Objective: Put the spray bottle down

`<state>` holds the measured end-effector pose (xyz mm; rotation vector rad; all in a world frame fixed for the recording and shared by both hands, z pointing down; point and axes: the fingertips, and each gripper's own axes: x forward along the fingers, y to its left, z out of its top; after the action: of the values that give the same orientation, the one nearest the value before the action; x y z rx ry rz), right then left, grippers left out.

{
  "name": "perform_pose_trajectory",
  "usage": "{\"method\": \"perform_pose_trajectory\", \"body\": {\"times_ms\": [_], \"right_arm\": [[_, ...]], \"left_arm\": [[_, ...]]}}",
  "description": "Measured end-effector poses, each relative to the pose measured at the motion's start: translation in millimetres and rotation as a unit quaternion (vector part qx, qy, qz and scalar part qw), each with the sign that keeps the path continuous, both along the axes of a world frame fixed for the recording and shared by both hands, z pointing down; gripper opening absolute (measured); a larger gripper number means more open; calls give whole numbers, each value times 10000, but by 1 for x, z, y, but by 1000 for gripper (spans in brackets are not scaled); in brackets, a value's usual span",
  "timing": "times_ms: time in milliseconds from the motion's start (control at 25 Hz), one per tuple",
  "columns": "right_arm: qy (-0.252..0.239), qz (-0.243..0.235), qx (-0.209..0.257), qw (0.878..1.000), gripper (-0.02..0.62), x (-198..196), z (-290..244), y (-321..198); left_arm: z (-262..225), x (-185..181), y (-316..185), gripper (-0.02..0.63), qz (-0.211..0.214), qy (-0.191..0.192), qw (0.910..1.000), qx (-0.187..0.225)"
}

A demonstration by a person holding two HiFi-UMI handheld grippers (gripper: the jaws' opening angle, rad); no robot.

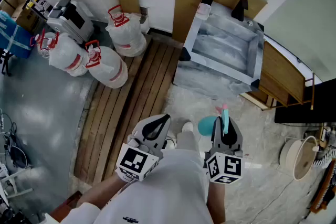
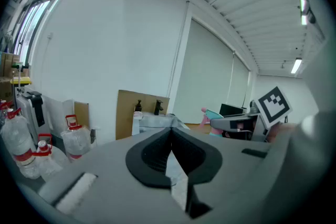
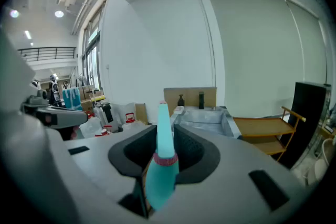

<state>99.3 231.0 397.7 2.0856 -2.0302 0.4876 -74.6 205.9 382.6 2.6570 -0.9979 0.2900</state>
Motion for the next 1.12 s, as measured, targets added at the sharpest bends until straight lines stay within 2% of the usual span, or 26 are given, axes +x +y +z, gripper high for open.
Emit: {"method": "perform_pose_trajectory", "body": {"times_ms": [160,360,640,1120], "right_arm": [[-137,52,-100,9998,95,-10,2,52],[26,-274,19,9996,95,-19,-11,73],[-145,-395,283,9987,94,-20,-23,87],[-4,-366,302,9989,94,-46,-30,65]], "left_arm": [[-6,-10,30,3,-88,-19,10000,-5],[-13,-12,56,5,-260,35,9997,-25],[-11,-6,81,5,-210,-22,9998,-30],[-16,-52,67,5,-293,60,9995,57]]}}
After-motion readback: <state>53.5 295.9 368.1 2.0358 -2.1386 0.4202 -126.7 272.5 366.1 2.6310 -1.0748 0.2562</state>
